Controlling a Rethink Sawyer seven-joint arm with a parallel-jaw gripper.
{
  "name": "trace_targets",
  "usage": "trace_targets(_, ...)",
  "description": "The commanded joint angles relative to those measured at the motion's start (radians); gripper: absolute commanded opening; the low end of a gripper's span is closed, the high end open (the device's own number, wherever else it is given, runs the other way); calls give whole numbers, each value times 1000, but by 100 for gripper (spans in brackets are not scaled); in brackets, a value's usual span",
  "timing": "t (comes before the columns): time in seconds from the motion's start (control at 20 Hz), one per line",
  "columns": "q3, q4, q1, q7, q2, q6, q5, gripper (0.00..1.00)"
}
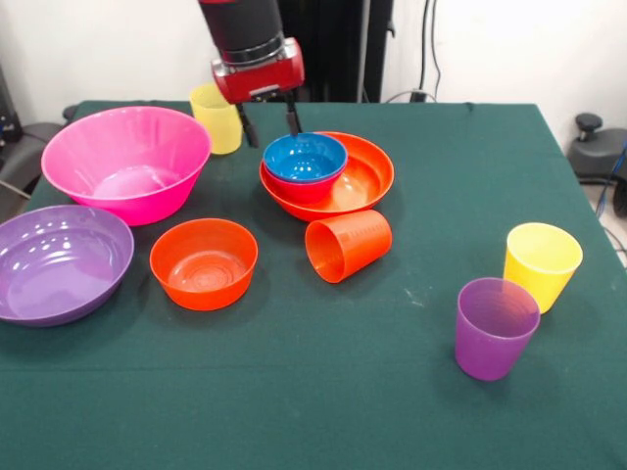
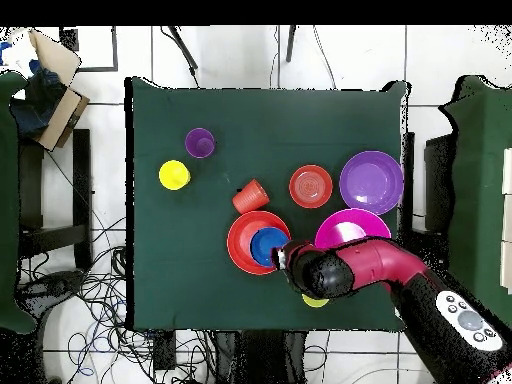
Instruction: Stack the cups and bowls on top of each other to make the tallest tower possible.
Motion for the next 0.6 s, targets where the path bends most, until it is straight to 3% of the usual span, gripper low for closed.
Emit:
trace_targets(0.05, -56, 9, 59, -19, 75, -73, -83, 100)
trace_targets(0.6, -20, -4, 10, -98, 49, -11, -37, 100)
